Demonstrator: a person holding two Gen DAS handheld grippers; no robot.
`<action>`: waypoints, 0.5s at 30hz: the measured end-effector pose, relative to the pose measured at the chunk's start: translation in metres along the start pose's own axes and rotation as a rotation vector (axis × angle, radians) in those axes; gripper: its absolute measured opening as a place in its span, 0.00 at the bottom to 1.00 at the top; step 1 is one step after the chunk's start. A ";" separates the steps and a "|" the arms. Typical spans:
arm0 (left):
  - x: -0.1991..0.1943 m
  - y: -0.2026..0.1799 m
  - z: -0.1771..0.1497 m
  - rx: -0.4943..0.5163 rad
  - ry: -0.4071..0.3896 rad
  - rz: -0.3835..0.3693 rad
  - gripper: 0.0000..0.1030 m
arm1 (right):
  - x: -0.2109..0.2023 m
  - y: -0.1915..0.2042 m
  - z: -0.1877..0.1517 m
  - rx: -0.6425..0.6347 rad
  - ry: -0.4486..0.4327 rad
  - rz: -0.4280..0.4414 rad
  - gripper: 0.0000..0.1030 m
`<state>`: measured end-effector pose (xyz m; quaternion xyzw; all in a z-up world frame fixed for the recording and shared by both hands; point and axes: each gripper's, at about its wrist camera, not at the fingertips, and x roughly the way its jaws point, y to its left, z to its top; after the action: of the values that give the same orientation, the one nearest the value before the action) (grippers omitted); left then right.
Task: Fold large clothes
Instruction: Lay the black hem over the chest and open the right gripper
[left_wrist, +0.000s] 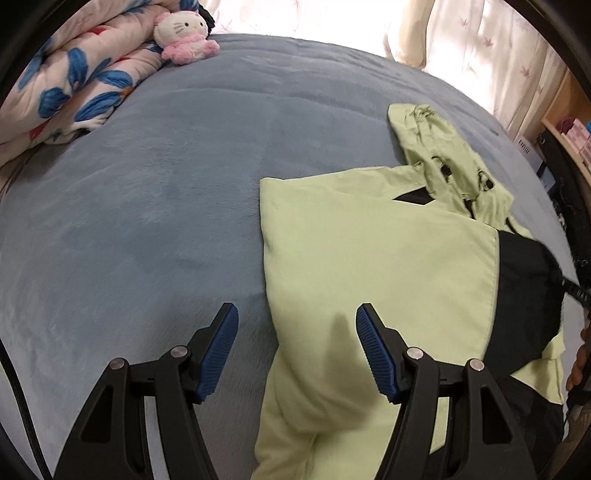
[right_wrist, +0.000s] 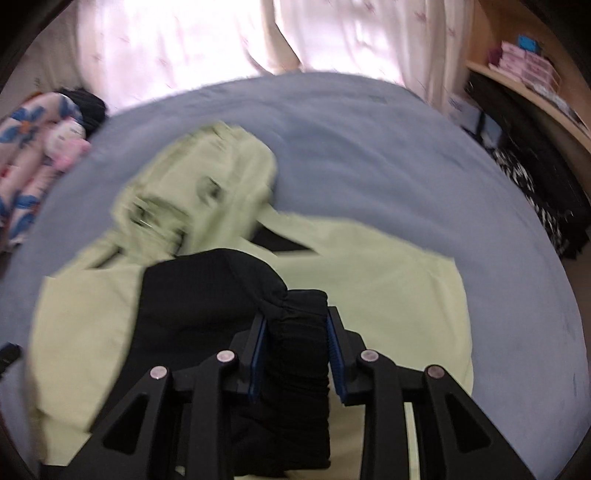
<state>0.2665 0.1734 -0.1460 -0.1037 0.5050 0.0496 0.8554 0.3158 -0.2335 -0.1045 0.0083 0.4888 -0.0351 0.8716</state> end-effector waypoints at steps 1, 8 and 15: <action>0.005 -0.001 0.002 0.002 0.008 0.005 0.63 | 0.011 -0.007 -0.002 0.020 0.038 0.011 0.32; 0.047 0.006 0.016 -0.048 0.118 0.014 0.63 | 0.001 -0.055 -0.023 0.151 0.060 0.175 0.41; 0.054 0.006 0.000 -0.054 0.137 -0.055 0.63 | 0.000 -0.064 -0.054 0.122 0.140 0.274 0.44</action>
<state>0.2915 0.1780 -0.1942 -0.1438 0.5579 0.0324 0.8167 0.2653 -0.2945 -0.1314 0.1301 0.5394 0.0552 0.8301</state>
